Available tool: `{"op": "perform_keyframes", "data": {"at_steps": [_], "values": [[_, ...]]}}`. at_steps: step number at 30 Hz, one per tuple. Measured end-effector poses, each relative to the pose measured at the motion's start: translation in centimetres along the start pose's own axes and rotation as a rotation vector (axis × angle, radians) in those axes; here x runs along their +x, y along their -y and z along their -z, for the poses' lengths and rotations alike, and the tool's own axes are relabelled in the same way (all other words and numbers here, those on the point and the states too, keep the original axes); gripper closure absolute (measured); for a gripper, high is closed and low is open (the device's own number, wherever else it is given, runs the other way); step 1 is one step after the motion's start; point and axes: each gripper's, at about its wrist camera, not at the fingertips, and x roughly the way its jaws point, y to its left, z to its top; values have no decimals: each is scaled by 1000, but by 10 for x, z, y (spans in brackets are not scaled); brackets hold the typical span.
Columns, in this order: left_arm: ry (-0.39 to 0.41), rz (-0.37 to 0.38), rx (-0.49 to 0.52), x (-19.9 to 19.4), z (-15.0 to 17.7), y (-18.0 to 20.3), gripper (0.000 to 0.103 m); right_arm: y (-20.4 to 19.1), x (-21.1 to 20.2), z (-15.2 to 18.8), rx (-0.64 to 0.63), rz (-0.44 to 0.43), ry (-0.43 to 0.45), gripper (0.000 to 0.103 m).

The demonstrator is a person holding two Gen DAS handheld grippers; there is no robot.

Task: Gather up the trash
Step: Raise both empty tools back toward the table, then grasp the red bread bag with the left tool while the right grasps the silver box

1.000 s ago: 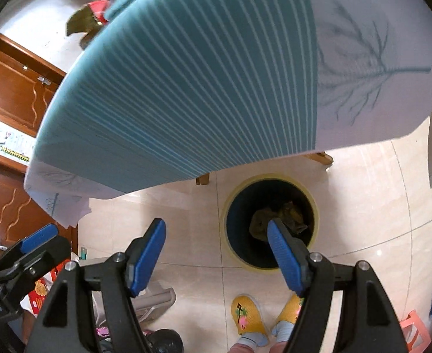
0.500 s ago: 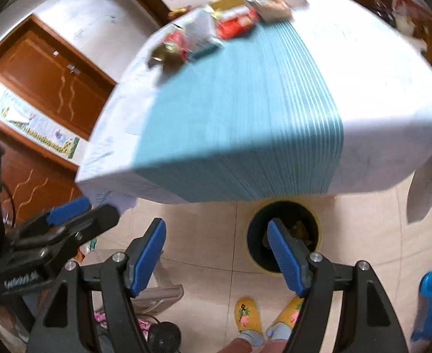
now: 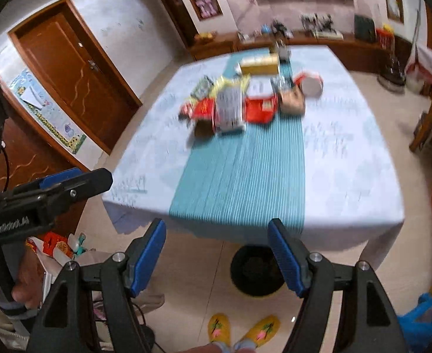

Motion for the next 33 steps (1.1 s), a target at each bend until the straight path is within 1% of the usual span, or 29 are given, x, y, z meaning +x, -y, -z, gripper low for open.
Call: {"op": "perform_keyframes", "data": {"at_steps": [3,5,7,8,9,11,12,13,15,18,23,29,33], "values": [[20,-6,-32,-10,-18,1,17,2,-11,-20,-32,26,44,31],[27,-4,-55,-13,-28,0,17,5,-15,-32,-30,36,58,31],[18,8,-86,-11,-38,-3,17,9,-15,-45,-22,34,66,31],[10,13,-100,-8,-41,-6,17,11,-13,-52,-21,24,61,34],[-3,28,-117,-4,-46,-8,17,12,-12,-55,-22,16,57,42],[-41,60,-144,9,-55,-14,17,13,-7,-63,-27,11,45,53],[-61,72,-157,17,-59,-19,17,14,-3,-66,-23,12,36,54],[-84,91,-167,28,-65,-24,18,16,1,-69,-15,12,31,54],[-115,108,-174,45,-73,-30,18,18,13,-74,-2,13,19,54],[-170,138,-176,81,-87,-43,17,23,30,-81,33,11,-7,54],[-290,180,-185,154,-120,-65,18,28,62,-99,99,52,-45,54],[-411,200,-188,236,-149,-77,18,32,105,-127,184,103,-80,54],[-481,205,-179,281,-156,-76,18,33,131,-142,237,129,-97,54]]}}
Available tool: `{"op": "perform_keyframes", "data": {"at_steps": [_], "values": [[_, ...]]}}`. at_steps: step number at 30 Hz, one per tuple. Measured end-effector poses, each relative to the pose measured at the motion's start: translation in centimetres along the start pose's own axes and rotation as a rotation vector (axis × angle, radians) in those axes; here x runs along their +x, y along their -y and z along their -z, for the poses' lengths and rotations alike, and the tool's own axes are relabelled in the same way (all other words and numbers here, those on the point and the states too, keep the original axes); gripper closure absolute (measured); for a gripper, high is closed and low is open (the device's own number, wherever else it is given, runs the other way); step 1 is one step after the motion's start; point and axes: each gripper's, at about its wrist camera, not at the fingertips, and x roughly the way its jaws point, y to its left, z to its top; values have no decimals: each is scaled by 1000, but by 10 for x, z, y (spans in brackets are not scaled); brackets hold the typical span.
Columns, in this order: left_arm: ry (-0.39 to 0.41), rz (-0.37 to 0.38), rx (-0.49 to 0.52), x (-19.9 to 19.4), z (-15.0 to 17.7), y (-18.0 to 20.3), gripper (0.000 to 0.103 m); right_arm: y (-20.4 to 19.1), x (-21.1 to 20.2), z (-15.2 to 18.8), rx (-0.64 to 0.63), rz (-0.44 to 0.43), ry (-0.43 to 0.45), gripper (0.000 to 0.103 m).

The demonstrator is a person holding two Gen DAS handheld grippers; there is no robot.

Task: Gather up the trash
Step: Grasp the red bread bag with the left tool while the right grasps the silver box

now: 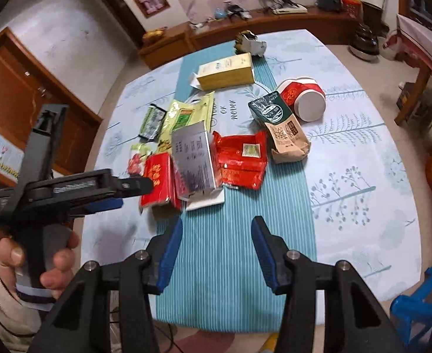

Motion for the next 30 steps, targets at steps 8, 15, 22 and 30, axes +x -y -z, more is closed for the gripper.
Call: {"op": "perform_keyframes", "data": {"at_steps": [8,15,22,30], "values": [[-85,32,52,38,-16,0,45,-8,35,-21,42,39,-47,54],[-55,36,64,26,-20,-22,56,-23,61,-43,23,36,-74,53],[-6,22,82,-6,-15,-52,56,-52,104,-63,-73,93,-101,36],[54,-8,100,-29,-10,-67,56,-75,145,-66,-153,208,-132,36]]}}
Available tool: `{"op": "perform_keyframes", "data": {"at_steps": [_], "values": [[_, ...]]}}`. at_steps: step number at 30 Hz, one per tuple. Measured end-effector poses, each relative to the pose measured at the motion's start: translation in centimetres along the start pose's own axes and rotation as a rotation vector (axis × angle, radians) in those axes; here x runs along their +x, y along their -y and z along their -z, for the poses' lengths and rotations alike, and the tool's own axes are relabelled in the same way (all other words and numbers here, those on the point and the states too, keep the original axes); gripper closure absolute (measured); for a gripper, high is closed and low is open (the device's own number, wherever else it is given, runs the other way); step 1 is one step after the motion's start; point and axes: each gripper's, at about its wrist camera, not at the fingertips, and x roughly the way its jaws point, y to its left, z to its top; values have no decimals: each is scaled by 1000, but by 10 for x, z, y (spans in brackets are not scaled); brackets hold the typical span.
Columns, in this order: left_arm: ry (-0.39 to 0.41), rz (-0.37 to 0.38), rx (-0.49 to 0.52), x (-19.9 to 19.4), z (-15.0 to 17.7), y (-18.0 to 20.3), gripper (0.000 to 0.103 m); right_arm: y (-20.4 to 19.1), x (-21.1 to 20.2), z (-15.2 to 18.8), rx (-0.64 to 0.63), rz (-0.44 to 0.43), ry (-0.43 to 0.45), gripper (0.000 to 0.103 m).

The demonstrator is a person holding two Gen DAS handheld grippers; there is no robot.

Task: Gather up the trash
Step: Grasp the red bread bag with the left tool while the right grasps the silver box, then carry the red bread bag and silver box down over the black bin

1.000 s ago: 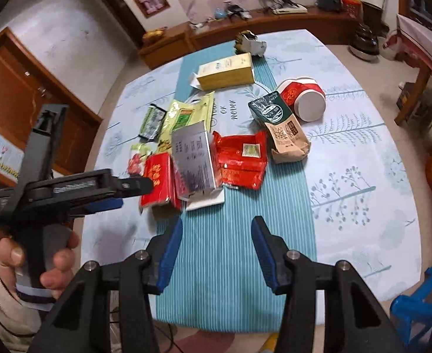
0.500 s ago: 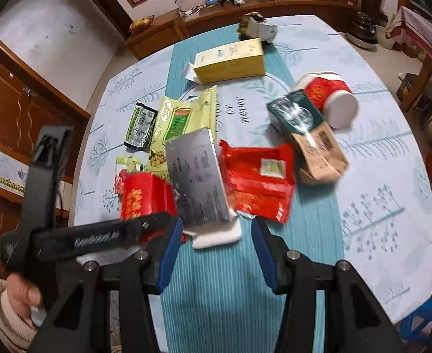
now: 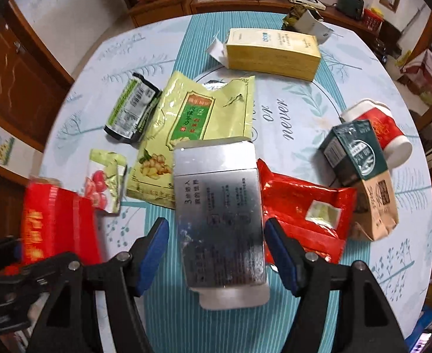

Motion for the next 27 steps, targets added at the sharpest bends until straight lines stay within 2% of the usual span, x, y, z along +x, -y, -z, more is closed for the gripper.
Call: {"op": "perform_keyframes", "data": {"at_steps": [2,3,5,11,17,27], "values": [[9,-2,0,-5,2,-3,56,-3,4,0,-6,24,-1,36],[13,-2,-1,-7,3,-4,56,-3,5,0,-6,30,-1,40],[19,-2,-2,-11,5,-6,56,-1,3,0,4,20,9,40],[52,-21,18,-27,13,4,56,8,-32,5,57,-86,75,41],[108,-53,44,-54,31,22,56,29,-68,20,116,-195,106,41],[187,-69,27,-87,92,74,56,68,-119,81,103,-325,111,41]]}}
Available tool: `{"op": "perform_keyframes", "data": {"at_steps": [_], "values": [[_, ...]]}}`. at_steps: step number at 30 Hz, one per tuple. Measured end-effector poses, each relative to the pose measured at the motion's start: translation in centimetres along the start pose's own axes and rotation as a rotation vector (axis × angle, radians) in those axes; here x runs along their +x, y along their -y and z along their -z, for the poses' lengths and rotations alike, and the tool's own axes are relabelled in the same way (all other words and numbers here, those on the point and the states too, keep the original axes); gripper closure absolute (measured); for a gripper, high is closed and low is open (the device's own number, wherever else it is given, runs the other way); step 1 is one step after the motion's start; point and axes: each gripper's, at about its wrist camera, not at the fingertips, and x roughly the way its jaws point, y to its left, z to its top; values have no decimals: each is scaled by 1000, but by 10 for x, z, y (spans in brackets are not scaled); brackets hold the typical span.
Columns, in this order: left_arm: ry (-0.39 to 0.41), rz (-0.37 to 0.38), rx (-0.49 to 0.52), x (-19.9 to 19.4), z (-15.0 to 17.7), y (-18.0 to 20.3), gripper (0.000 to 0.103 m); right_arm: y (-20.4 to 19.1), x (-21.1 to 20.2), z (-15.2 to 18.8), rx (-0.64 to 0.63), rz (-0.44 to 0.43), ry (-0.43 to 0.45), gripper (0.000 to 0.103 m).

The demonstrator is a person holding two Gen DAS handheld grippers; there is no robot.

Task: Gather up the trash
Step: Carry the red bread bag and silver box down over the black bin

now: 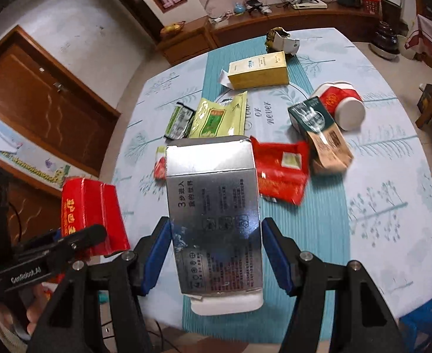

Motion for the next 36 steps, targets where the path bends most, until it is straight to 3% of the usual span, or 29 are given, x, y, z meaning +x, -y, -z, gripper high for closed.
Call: {"op": "perform_keyframes", "data": {"at_steps": [11,20,29,36], "values": [[56,-38,19,-30,83,79,56,36,-71,65,-47,-109,22,41],[11,-62,16,-39,163,123,56,69,-101,129,-51,-158,-41,41],[-70,-79,42,-19,201,122,55,90,-83,176,20,-177,-137,41],[-154,-55,85,51,236,102,55,104,-25,224,85,-100,-251,41]]}}
